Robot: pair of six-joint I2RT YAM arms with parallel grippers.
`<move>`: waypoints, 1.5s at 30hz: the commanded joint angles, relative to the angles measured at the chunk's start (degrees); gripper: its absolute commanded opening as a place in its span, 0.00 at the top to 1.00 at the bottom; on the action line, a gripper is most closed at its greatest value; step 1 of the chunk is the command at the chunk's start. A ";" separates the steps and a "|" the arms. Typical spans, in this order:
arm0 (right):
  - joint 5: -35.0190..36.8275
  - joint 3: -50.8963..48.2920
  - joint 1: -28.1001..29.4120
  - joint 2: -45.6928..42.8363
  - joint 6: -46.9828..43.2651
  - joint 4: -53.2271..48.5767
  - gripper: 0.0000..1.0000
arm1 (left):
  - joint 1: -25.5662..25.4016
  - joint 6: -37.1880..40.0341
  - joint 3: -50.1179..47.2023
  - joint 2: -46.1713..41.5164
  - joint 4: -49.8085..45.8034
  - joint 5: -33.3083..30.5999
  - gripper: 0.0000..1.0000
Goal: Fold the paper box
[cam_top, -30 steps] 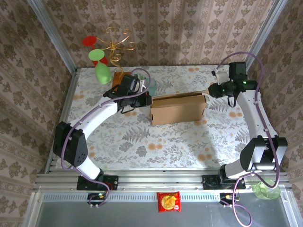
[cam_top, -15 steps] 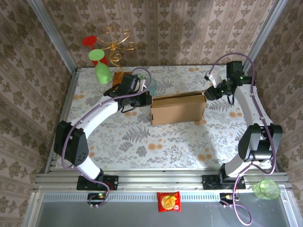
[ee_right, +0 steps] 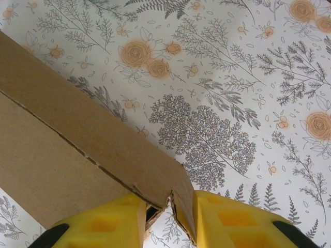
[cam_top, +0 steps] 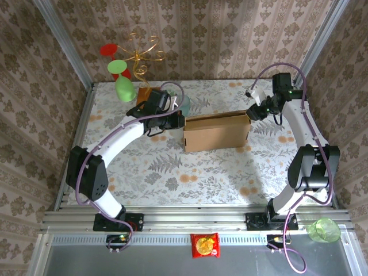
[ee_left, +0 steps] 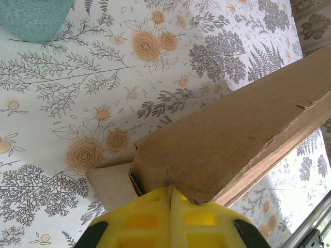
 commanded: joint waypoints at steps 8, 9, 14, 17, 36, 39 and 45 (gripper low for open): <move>4.85 -1.23 0.74 0.24 -0.41 0.90 0.70 | -0.37 0.71 0.52 2.13 -5.54 -0.25 1.00; 5.28 -1.31 0.74 0.24 -0.24 1.13 0.71 | -0.38 0.68 0.55 2.18 -5.53 -0.21 1.00; 5.65 -0.81 0.91 0.04 0.56 1.38 0.88 | -0.30 0.64 0.63 2.13 -5.58 -0.21 1.00; 6.00 -1.09 1.26 -0.03 1.30 1.74 0.97 | -0.33 0.69 0.64 2.15 -5.50 -0.27 1.00; 10.95 2.70 6.72 -1.83 16.80 -4.81 1.00 | -1.34 -0.68 -0.49 1.81 -4.25 -1.52 1.00; 11.67 5.02 7.05 -0.36 20.79 -7.94 1.00 | -1.58 -0.97 -1.01 1.57 -3.91 -1.70 1.00; 14.76 3.18 9.23 -1.49 21.97 -8.29 1.00 | -2.14 -1.94 -2.11 0.68 -3.61 -2.71 0.97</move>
